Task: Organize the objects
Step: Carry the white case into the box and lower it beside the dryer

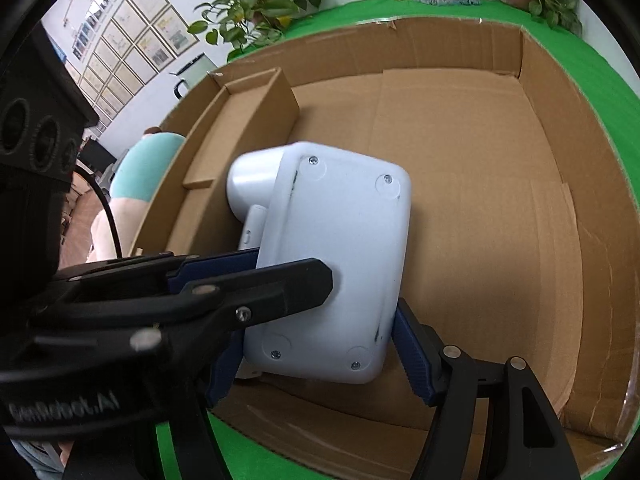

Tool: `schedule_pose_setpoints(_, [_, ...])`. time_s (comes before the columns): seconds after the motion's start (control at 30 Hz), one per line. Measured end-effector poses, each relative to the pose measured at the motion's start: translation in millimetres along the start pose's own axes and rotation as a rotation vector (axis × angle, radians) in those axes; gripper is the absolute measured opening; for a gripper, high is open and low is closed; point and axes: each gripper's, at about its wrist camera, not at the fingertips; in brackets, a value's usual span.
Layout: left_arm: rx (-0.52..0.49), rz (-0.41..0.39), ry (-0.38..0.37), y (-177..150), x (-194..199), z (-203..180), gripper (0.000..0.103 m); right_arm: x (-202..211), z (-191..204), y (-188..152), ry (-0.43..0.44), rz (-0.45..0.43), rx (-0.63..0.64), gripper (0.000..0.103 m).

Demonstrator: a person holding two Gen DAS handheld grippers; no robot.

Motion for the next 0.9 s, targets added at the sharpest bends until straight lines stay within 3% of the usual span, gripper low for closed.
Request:
schedule_pose_setpoints(0.27, [-0.040, -0.093, 0.050, 3.6, 39.0, 9.9, 0.023, -6.5, -6.1, 2.0, -0.030, 0.037, -0.027, 0.069])
schedule_pose_setpoints(0.4, [-0.105, -0.135, 0.122, -2.6, 57.8, 15.9, 0.023, -2.2, -9.1, 7.7, -0.045, 0.019, -0.036, 0.069])
schedule_pose_setpoints(0.5, [-0.121, -0.124, 0.163, -10.3, 59.5, 24.6, 0.023, -3.4, -3.1, 11.2, -0.044, 0.014, -0.024, 0.068])
schedule_pose_setpoints(0.6, [-0.143, -0.136, 0.159, -15.3, 61.3, 27.2, 0.023, -10.8, 4.0, 11.4, -0.088, 0.020, 0.002, 0.068])
schedule_pose_setpoints(0.73, [-0.177, -0.116, 0.220, -17.2, 57.5, 26.0, 0.023, -16.1, 11.1, 11.2, -0.132, 0.018, 0.022, 0.068])
schedule_pose_setpoints(0.9, [-0.137, -0.093, 0.197, -21.7, 50.6, 31.8, 0.023, -14.5, 15.4, 7.8, -0.148, 0.008, 0.061, 0.067])
Point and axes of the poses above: each gripper's, at about its wrist camera, not at the fingertips, and x roughly against the way its jaws point, z to its left, y to its top, and after that the axes turned 10 degrees about -z, right-handed
